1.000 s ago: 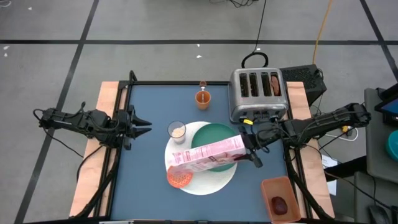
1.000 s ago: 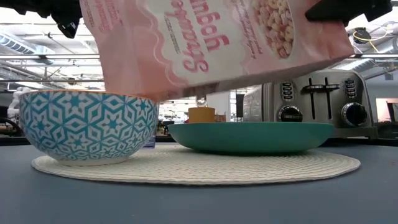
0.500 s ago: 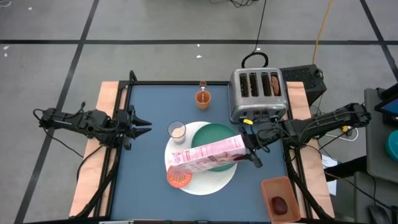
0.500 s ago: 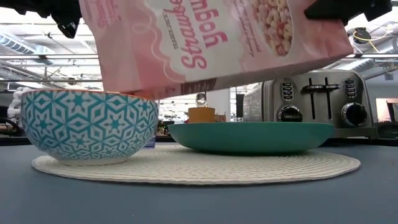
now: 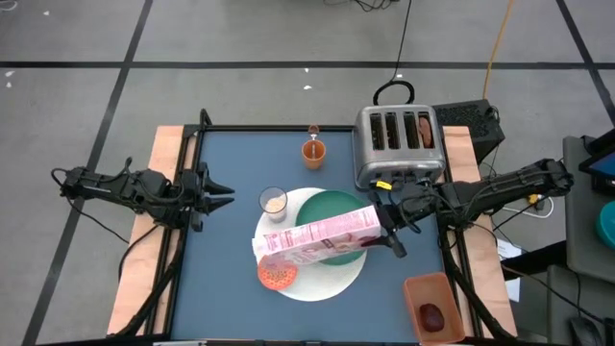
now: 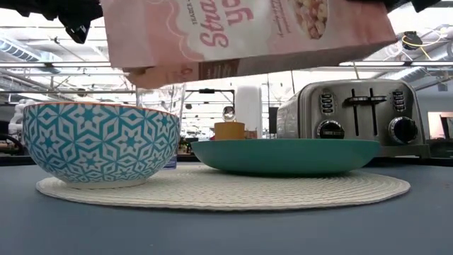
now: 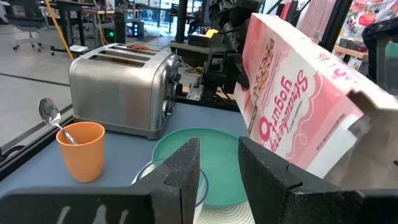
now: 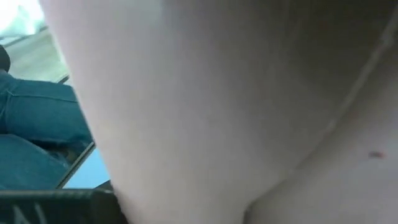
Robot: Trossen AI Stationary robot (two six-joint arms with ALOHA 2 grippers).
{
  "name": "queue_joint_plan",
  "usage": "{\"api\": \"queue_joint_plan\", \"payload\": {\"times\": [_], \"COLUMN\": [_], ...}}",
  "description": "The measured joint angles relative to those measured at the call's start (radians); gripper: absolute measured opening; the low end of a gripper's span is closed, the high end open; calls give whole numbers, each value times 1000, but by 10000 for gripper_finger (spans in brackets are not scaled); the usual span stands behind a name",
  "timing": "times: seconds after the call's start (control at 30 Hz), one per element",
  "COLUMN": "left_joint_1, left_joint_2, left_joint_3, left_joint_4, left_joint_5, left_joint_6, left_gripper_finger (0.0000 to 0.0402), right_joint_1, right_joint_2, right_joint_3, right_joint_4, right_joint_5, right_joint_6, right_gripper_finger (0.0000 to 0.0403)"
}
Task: Arrange a breakfast setting
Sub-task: Pour the cereal into the orange patterned bowl
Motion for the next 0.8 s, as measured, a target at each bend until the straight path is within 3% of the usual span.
{"api": "queue_joint_plan", "payload": {"times": [0.8], "left_joint_1": [0], "left_joint_2": [0], "left_joint_3": [0], "left_joint_4": [0], "left_joint_5": [0], "left_joint_6": [0], "left_gripper_finger": [115], "right_joint_1": [2], "right_joint_2": [22], "right_joint_3": [4], "right_joint_4": [-15], "right_joint_5": [-2], "right_joint_6": [-17], "right_gripper_finger": [217]}}
